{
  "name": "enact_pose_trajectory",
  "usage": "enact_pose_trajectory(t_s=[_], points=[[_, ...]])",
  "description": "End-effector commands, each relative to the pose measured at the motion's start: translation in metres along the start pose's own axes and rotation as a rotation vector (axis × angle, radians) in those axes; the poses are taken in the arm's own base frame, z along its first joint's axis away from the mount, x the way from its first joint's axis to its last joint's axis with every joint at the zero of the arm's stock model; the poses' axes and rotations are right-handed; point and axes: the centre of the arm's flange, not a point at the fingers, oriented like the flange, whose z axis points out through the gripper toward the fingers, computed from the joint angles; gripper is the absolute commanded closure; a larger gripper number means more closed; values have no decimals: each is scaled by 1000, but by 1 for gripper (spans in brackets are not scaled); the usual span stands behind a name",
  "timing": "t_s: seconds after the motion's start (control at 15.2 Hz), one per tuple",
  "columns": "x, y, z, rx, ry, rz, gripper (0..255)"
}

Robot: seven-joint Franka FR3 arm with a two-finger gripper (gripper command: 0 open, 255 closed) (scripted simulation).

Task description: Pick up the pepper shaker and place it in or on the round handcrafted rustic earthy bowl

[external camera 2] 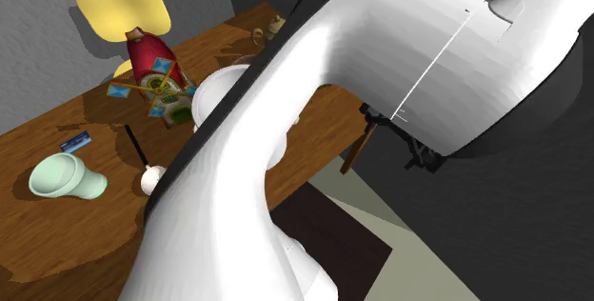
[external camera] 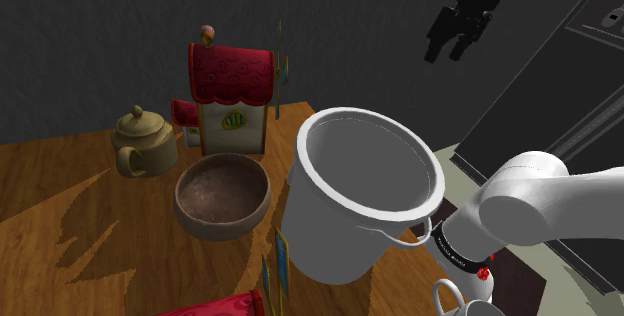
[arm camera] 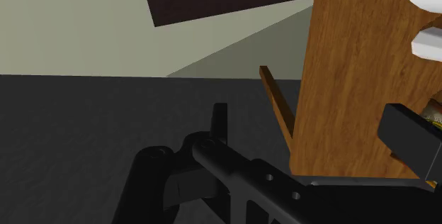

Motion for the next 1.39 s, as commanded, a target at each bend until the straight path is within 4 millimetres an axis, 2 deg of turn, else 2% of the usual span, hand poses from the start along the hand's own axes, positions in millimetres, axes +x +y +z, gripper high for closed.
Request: enact_pose_trajectory(t_s=[0.0,1.32], points=[[0,0,0,0,0,0,0],[16,-242,128,-74,-3,-53,0]])
